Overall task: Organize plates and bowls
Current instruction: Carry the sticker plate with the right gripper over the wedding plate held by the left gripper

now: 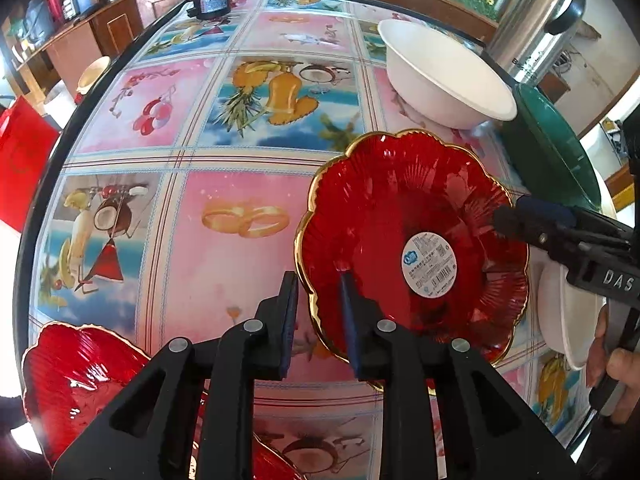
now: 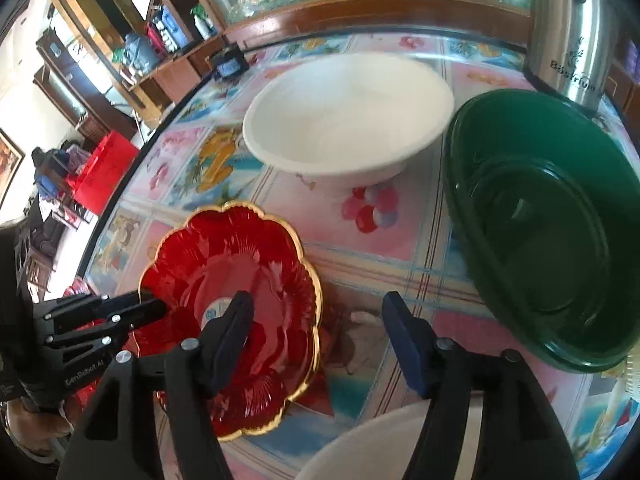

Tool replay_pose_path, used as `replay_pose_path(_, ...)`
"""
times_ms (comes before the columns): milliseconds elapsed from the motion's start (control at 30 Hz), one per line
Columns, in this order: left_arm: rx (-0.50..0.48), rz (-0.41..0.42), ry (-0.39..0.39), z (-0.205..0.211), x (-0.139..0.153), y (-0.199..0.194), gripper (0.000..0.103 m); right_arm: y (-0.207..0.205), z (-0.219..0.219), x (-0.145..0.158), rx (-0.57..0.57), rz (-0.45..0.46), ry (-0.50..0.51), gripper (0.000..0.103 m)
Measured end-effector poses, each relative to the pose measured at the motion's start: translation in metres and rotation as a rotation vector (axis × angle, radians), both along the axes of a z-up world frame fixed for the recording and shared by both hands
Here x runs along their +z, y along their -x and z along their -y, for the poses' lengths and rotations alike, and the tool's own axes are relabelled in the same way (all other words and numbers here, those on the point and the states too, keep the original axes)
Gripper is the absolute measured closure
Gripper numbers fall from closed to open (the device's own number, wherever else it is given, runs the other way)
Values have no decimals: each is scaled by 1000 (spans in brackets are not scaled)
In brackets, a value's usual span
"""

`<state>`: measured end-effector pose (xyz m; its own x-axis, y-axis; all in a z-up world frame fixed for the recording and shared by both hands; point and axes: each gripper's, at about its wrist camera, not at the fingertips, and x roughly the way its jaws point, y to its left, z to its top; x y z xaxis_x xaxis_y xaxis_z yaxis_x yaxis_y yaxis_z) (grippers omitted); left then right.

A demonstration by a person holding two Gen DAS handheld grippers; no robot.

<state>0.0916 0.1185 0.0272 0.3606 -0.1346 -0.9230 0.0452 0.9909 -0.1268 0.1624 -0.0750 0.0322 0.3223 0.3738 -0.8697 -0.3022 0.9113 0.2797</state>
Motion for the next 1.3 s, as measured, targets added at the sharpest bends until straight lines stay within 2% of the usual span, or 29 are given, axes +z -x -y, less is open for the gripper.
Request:
replay_pose_path(67,-1,12,-3,0,1,2,82,4,-4,-1,25,4,28,37)
replay_pose_path(100,-4,19,-5,0,2,3,83,6,-6,-2,33,9,41,44)
replay_pose_path(133,-13,26,-18,2,3,4,85,8,-9,-3,44,13,54,62)
replay_pose_path(200,-23,38,-46,5,5,6,86,11,-10,-1,44,26,49,80)
replay_pose_path(333,-8,43,-42,3,4,5,86,18,-16,0,68,50,79,80)
replay_pose_path(800,5,65,-3,-1,20,10,86,28,-13,16,25,85,34,77)
replay_pose_path(967,10,71,-9,-3,22,13,86,30,-20,21,21,105,66,77)
replay_pose_path(1300,-7,38,-46,0,4,12,86,24,-17,-3,33,30,55,78)
